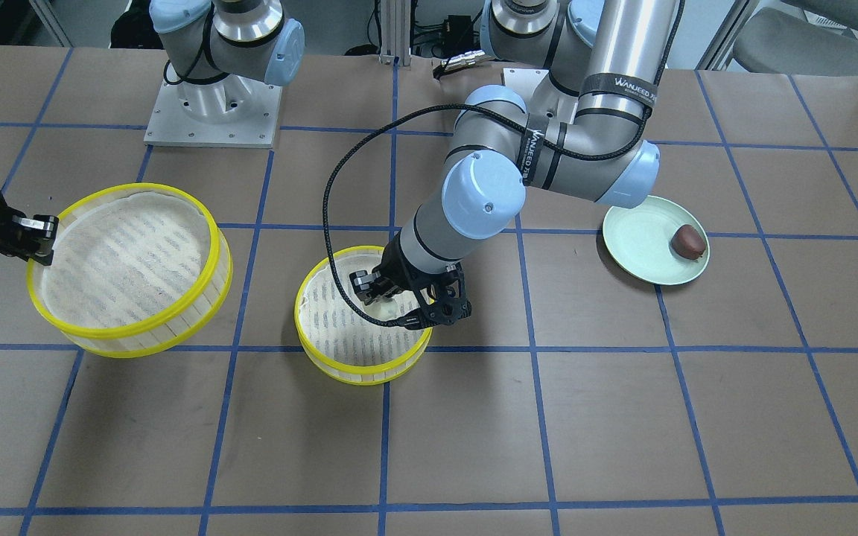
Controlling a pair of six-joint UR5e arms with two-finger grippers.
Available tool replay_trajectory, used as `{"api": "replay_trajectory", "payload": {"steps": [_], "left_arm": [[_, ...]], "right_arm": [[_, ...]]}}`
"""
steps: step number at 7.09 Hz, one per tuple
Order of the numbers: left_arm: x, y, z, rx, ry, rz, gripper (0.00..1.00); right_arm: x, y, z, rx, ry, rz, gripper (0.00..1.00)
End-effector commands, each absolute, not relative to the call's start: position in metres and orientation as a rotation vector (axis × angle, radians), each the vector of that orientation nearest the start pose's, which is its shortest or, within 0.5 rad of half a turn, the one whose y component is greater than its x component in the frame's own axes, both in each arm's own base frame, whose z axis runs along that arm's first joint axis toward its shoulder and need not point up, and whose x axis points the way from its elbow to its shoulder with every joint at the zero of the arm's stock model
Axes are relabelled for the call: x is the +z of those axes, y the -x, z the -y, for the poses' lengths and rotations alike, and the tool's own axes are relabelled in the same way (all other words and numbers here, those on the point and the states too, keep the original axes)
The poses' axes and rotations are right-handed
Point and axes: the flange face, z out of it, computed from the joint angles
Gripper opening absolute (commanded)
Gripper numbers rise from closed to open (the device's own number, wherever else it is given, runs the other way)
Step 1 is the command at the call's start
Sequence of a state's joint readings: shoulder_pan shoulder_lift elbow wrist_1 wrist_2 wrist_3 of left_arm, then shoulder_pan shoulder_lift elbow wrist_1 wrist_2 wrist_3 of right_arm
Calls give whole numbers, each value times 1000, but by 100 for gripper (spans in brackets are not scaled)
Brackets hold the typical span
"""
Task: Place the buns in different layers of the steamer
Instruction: 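Lower the white bun into the bottom tier and open the left gripper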
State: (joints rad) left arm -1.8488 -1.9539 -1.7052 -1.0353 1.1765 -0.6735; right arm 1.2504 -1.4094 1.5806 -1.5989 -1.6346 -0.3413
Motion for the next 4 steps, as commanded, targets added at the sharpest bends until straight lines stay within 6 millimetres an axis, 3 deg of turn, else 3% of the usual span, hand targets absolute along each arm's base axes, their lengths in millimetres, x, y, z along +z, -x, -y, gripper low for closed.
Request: {"api": "replay_trajectory", "payload": {"steps": [1, 4], "left_arm": [[277, 330, 532, 284, 689, -3420, 100], [288, 330, 530, 263, 693, -3424, 100]], "right_arm": [[399, 45, 551, 257, 51, -3143, 0], [399, 31, 551, 260, 71, -3147, 0]]}}
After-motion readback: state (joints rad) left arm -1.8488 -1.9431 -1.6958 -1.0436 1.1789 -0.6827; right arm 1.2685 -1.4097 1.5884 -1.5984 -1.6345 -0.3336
